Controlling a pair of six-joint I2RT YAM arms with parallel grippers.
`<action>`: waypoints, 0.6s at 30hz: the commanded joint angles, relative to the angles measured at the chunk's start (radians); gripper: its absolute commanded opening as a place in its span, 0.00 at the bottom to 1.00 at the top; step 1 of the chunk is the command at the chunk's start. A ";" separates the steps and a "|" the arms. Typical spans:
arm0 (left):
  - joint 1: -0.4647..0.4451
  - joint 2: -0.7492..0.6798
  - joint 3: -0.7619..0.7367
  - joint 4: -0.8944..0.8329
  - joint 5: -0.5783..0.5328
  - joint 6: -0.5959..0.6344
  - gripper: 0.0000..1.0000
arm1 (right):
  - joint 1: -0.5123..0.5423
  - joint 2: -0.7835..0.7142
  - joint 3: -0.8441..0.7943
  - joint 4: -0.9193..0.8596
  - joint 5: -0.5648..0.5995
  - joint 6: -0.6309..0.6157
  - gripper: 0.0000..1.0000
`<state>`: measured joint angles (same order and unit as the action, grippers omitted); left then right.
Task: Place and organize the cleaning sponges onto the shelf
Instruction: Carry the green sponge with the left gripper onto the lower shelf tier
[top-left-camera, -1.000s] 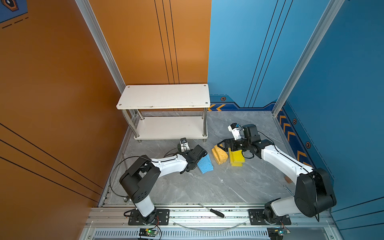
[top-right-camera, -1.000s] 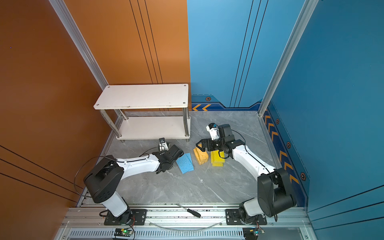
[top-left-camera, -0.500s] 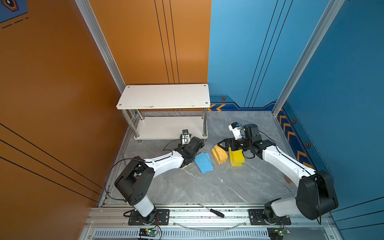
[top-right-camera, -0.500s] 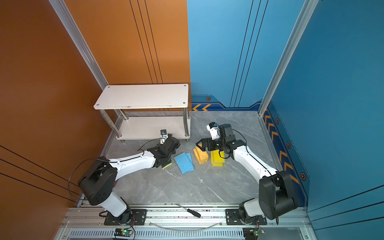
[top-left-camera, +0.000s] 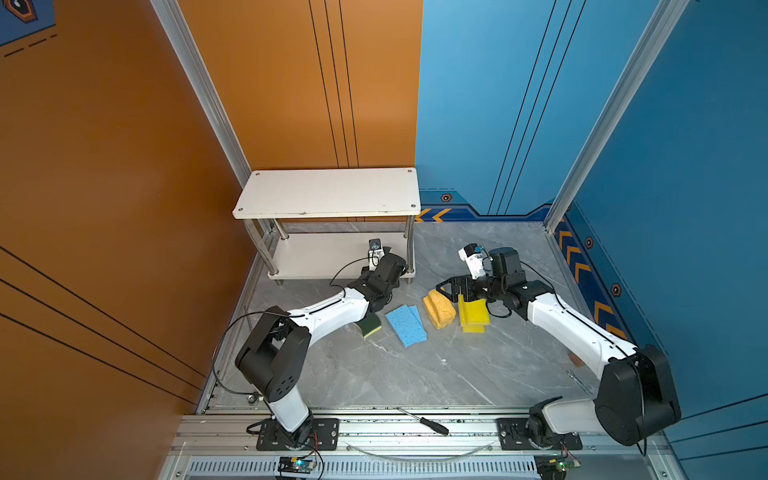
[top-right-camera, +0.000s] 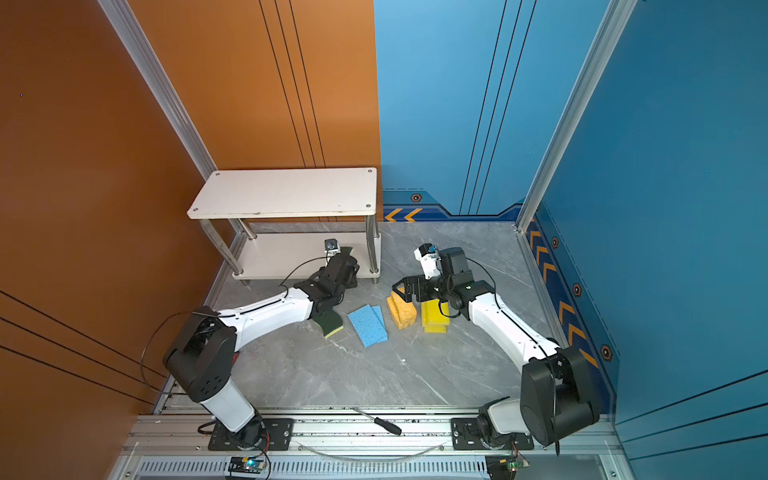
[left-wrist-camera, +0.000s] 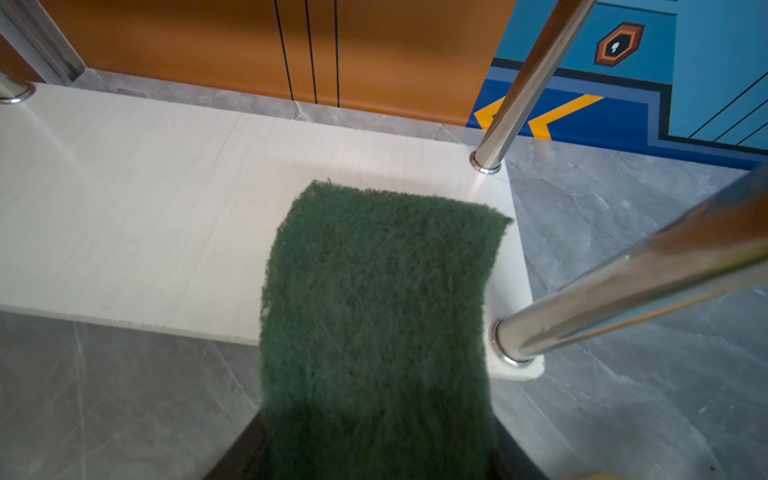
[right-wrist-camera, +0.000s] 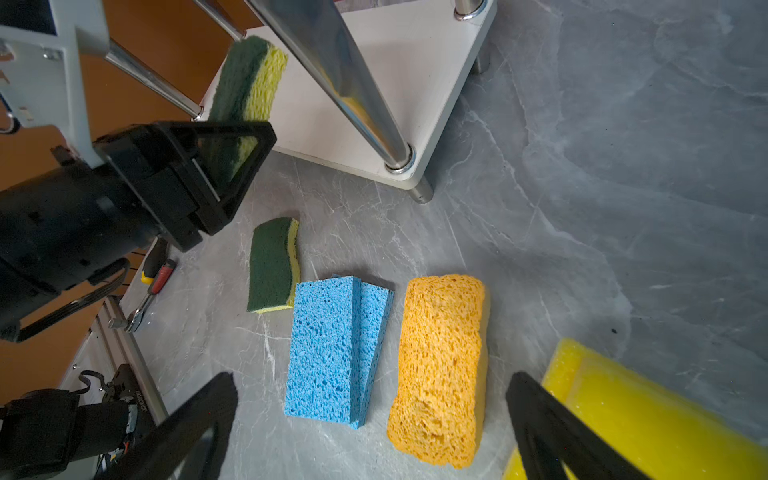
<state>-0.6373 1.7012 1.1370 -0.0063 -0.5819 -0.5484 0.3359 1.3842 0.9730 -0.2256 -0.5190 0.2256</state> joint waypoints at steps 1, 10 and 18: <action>0.019 0.055 0.056 -0.003 0.023 0.016 0.58 | 0.000 -0.028 -0.015 -0.022 0.028 -0.012 1.00; 0.043 0.153 0.136 0.020 0.047 0.038 0.57 | -0.006 -0.040 -0.029 -0.031 0.040 -0.014 1.00; 0.057 0.194 0.146 0.077 0.092 0.082 0.57 | -0.012 -0.043 -0.029 -0.035 0.040 -0.015 1.00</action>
<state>-0.5934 1.8713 1.2541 0.0391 -0.5224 -0.5011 0.3328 1.3628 0.9558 -0.2356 -0.4934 0.2253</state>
